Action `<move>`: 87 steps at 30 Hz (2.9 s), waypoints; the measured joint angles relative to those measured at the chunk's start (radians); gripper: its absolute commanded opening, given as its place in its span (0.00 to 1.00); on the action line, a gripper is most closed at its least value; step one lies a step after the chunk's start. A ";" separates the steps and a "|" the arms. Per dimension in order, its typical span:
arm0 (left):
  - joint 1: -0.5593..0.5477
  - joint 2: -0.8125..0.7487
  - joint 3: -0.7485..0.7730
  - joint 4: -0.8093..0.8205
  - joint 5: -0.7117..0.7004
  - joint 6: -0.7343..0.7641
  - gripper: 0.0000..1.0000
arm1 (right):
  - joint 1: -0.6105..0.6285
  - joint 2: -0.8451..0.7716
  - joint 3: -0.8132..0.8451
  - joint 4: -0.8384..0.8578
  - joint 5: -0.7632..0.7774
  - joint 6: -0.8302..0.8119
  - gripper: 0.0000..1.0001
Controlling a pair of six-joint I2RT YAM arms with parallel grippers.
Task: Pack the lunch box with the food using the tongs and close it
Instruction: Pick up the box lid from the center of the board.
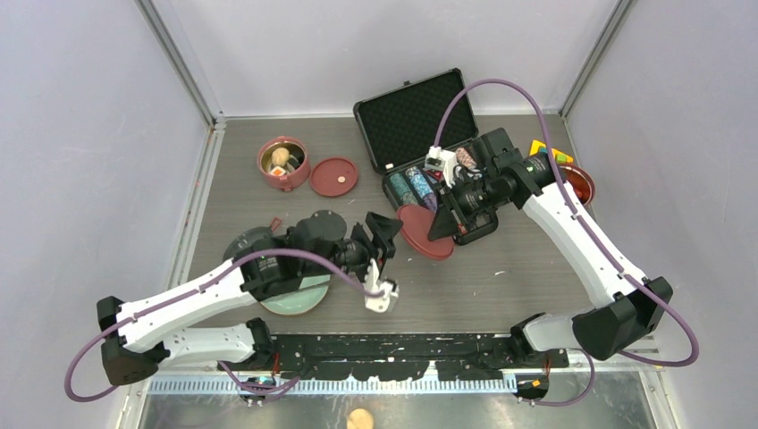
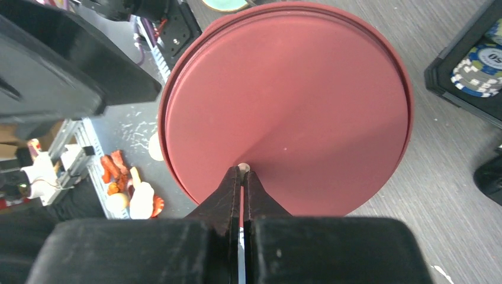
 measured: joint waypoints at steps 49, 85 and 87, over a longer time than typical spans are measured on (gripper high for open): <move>-0.122 -0.001 -0.103 0.115 -0.216 0.324 0.47 | 0.077 -0.005 0.000 0.006 -0.032 0.102 0.01; -0.130 -0.032 -0.173 0.254 -0.187 0.271 0.00 | 0.087 -0.018 -0.013 0.067 -0.068 0.131 0.15; -0.131 -0.032 -0.172 0.253 -0.189 0.252 0.00 | 0.086 -0.018 -0.013 0.067 -0.063 0.132 0.25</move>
